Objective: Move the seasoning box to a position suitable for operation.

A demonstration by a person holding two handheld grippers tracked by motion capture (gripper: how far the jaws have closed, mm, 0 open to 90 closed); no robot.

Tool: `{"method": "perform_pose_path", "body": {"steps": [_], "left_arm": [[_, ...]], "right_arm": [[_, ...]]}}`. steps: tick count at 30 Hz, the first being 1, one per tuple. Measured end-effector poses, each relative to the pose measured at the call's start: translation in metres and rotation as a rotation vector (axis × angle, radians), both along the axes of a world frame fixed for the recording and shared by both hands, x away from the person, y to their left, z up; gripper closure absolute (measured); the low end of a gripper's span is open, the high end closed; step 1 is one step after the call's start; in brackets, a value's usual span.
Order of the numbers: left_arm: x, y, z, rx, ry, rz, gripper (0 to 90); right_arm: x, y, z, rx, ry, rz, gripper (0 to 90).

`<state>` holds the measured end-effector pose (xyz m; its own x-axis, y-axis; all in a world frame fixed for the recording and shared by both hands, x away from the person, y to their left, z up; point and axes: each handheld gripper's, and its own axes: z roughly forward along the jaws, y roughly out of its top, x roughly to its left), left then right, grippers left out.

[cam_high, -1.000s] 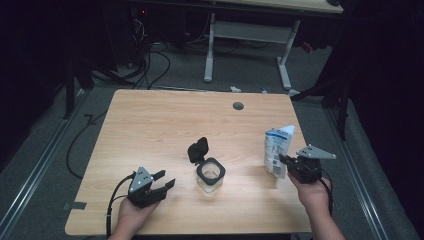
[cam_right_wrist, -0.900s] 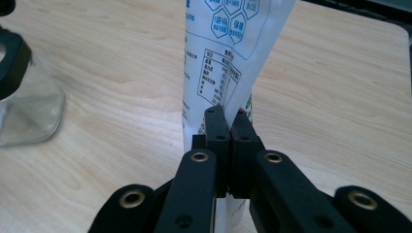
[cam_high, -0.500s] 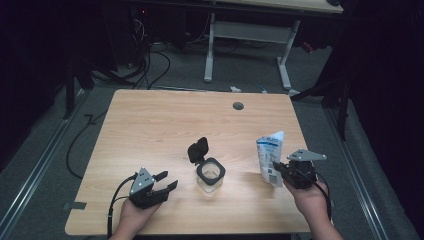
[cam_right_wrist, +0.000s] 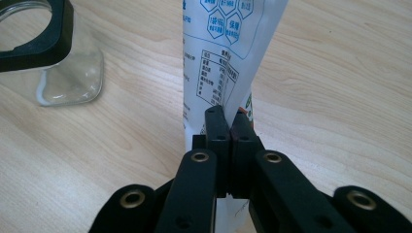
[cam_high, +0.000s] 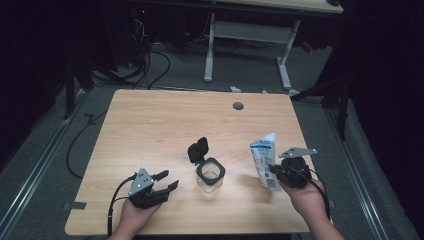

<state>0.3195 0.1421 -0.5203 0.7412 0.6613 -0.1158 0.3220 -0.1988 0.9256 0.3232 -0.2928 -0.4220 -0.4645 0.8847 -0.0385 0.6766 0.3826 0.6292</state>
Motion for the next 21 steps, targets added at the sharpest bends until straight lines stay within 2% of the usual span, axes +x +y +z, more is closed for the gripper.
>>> {"method": "perform_pose_path", "body": {"steps": [4,10,15,16,20,21], "left_arm": [[0.000,0.000,0.000,-0.005,0.004,0.001,44.0],[-0.004,-0.002,-0.001,0.009,-0.028,0.026,41.8],[-0.005,-0.005,-0.001,0.012,-0.035,0.022,40.9],[-0.005,-0.005,-0.001,0.012,-0.035,0.020,40.5],[-0.004,-0.008,-0.002,0.016,-0.038,0.017,39.7],[-0.004,-0.008,-0.003,0.017,-0.037,0.016,39.5]], "right_arm": [[0.000,0.003,-0.001,0.000,0.018,0.004,89.7],[0.001,0.009,0.003,-0.044,0.058,0.047,89.8],[0.003,0.012,0.007,-0.074,0.102,0.072,89.8],[0.003,0.013,0.008,-0.092,0.115,0.083,89.8],[0.005,0.016,0.009,-0.115,0.137,0.097,89.8],[0.007,0.017,0.009,-0.118,0.156,0.103,89.8]]}}
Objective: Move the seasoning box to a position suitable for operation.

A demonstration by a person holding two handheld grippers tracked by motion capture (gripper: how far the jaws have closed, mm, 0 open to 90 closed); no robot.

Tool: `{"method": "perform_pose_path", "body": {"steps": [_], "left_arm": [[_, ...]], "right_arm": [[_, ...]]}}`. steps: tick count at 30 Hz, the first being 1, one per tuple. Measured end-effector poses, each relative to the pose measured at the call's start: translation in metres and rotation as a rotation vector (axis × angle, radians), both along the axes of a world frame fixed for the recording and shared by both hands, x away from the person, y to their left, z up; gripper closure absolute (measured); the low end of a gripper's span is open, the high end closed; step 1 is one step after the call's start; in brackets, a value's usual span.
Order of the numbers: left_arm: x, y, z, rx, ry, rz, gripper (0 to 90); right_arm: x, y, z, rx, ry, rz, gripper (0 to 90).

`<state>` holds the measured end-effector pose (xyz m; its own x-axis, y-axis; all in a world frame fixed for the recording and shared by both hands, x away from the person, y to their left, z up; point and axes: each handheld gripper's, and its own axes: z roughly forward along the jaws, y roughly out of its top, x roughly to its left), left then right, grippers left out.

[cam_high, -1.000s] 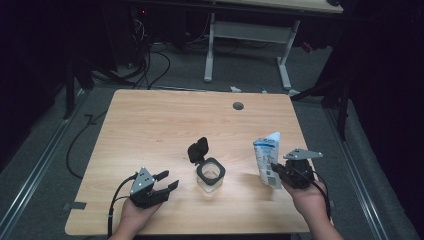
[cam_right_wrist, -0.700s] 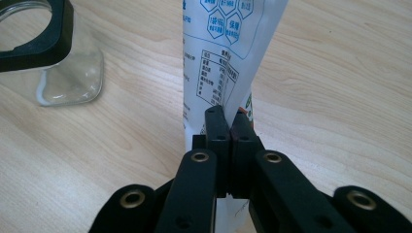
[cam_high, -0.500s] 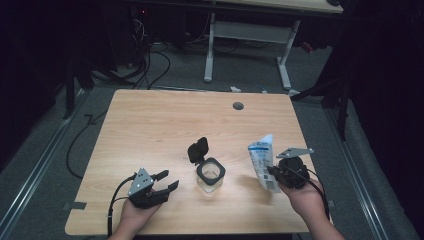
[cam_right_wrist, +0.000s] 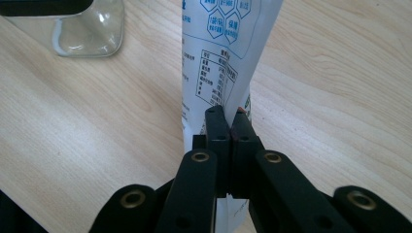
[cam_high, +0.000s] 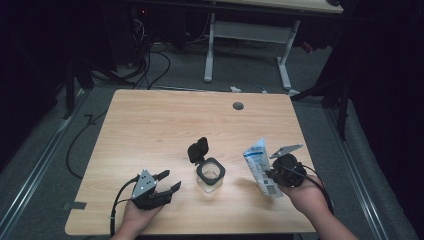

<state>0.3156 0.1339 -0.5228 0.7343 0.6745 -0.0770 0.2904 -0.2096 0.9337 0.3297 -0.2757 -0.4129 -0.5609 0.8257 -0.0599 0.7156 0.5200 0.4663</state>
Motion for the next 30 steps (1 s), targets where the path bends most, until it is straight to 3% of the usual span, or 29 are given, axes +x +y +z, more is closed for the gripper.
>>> {"method": "perform_pose_path", "body": {"steps": [19,22,30], "left_arm": [[-0.001,0.005,0.000,-0.011,-0.004,0.004,39.0],[-0.001,0.004,0.000,-0.011,-0.004,0.001,39.0],[-0.001,0.004,0.000,-0.006,-0.002,-0.004,39.1]], "right_arm": [[0.009,0.016,0.009,-0.090,0.113,0.042,89.9],[0.010,0.017,0.010,-0.109,0.148,0.050,89.9],[0.013,0.018,0.011,-0.120,0.189,0.051,89.9]]}}
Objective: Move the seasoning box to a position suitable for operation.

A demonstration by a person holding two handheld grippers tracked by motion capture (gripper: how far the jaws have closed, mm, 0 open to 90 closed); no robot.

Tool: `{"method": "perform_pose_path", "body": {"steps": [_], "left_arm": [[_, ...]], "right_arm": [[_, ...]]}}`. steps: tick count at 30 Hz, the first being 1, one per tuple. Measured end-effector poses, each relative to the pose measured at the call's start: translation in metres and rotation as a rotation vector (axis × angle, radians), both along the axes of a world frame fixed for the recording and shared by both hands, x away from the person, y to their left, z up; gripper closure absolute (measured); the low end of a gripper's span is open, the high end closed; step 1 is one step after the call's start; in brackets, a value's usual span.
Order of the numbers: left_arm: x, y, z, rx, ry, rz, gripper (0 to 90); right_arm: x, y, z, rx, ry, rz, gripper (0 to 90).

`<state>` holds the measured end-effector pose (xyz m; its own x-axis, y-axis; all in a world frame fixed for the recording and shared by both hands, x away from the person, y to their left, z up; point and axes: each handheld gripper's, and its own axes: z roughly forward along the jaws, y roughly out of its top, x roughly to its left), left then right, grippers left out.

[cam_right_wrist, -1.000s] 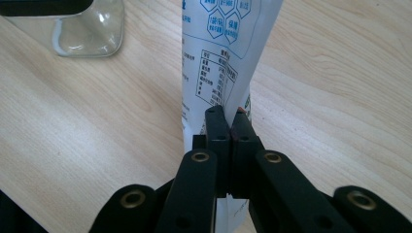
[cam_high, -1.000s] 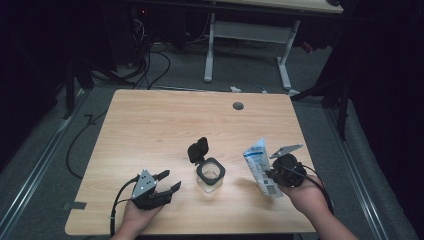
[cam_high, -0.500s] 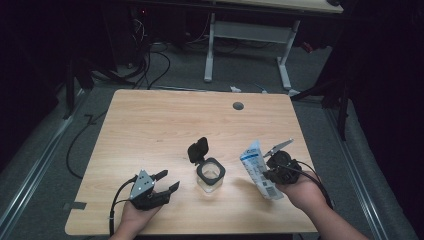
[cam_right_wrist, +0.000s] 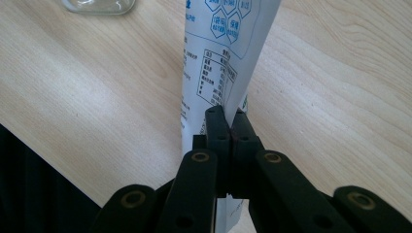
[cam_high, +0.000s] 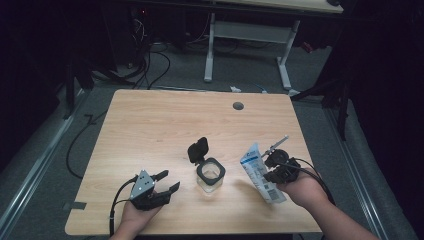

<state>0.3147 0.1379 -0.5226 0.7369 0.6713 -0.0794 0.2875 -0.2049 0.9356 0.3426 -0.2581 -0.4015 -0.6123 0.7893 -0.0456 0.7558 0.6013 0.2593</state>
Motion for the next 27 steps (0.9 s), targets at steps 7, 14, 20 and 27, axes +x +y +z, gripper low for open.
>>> {"method": "perform_pose_path", "body": {"steps": [7,14,20,27], "left_arm": [[-0.0009,-0.0008,0.0003,0.004,-0.004,-0.004,39.1],[-0.0024,-0.0037,-0.0003,0.015,-0.004,-0.014,39.1],[-0.0039,-0.0056,-0.0002,0.021,-0.007,-0.019,39.2],[-0.0071,-0.0095,-0.0003,0.033,-0.026,-0.023,39.1]], "right_arm": [[0.0035,0.0006,-0.0009,-0.034,0.030,0.007,89.9],[0.0044,-0.0001,-0.0008,-0.039,0.027,0.022,89.8],[0.0035,-0.0001,0.0015,-0.040,0.030,0.018,89.8],[0.0027,-0.0002,0.0029,-0.037,0.035,0.019,89.9]]}}
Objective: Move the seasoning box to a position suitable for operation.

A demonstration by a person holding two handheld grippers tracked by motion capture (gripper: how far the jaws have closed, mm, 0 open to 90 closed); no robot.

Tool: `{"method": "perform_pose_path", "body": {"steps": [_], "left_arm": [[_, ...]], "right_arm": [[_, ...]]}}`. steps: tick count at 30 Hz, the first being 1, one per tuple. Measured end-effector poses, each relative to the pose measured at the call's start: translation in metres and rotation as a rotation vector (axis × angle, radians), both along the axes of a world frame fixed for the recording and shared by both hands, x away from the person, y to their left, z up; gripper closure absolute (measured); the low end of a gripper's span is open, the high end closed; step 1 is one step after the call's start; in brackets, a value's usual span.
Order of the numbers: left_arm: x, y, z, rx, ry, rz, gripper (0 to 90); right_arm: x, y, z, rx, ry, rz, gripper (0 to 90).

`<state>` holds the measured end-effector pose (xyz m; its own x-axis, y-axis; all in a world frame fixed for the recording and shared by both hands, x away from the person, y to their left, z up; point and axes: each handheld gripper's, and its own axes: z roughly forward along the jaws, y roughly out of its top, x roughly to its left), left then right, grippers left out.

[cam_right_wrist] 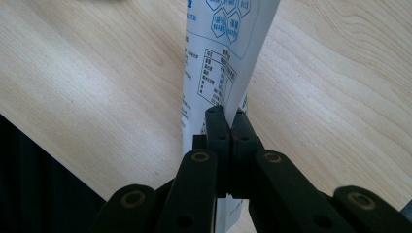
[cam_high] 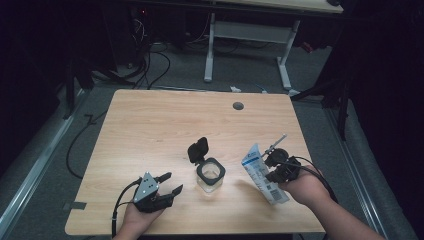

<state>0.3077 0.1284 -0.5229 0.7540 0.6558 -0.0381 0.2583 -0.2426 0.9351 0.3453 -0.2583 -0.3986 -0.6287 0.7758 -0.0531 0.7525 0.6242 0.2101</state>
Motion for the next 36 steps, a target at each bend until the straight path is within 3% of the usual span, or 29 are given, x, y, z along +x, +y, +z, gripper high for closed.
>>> {"method": "perform_pose_path", "body": {"steps": [20,23,29,36], "left_arm": [[-0.011,-0.024,-0.002,0.027,-0.002,-0.084,34.9],[-0.012,-0.028,-0.002,0.010,0.015,-0.106,36.6],[-0.015,-0.035,-0.001,0.001,0.006,-0.123,36.3],[-0.016,-0.054,0.001,-0.005,-0.001,-0.156,35.7]], "right_arm": [[-0.007,0.014,0.025,0.009,0.007,0.021,89.8],[-0.007,0.021,0.030,0.013,0.010,0.020,89.8],[-0.005,0.031,0.037,0.023,0.003,0.051,89.8],[-0.004,0.043,0.047,0.027,-0.003,0.075,89.8]]}}
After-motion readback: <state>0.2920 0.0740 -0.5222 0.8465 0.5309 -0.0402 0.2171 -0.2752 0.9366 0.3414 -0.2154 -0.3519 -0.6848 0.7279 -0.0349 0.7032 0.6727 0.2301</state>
